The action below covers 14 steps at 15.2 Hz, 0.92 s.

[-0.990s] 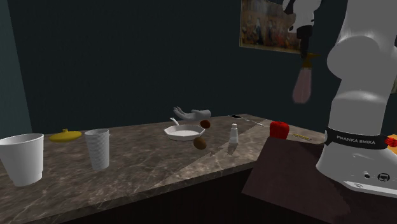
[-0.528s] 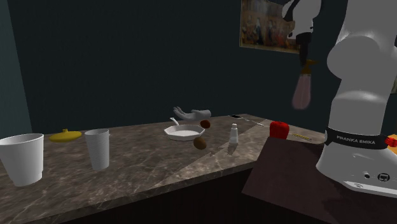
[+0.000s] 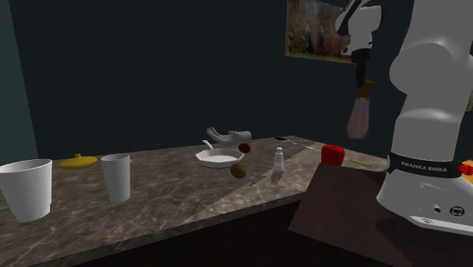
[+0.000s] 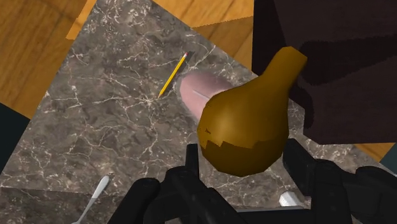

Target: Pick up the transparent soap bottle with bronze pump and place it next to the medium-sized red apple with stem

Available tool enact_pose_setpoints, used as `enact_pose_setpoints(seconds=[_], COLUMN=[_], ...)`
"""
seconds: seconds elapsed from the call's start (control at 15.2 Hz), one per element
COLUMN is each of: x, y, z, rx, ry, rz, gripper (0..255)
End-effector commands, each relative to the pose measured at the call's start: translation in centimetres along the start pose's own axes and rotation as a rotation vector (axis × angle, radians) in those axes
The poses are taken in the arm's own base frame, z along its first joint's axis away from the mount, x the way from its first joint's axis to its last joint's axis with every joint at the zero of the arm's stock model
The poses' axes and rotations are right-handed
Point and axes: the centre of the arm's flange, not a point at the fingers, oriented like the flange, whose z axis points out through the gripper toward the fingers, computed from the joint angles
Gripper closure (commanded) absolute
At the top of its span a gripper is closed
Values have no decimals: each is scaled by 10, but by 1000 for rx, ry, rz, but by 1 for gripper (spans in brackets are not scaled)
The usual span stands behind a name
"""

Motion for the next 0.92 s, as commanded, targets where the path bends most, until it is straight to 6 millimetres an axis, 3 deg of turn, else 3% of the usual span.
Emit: enact_pose_setpoints(seconds=[0.0, 0.86], x=[0, 6], y=[0, 4], z=[11, 79], rx=[-1, -1], ry=[0, 0], rz=[0, 0], gripper=[255, 255])
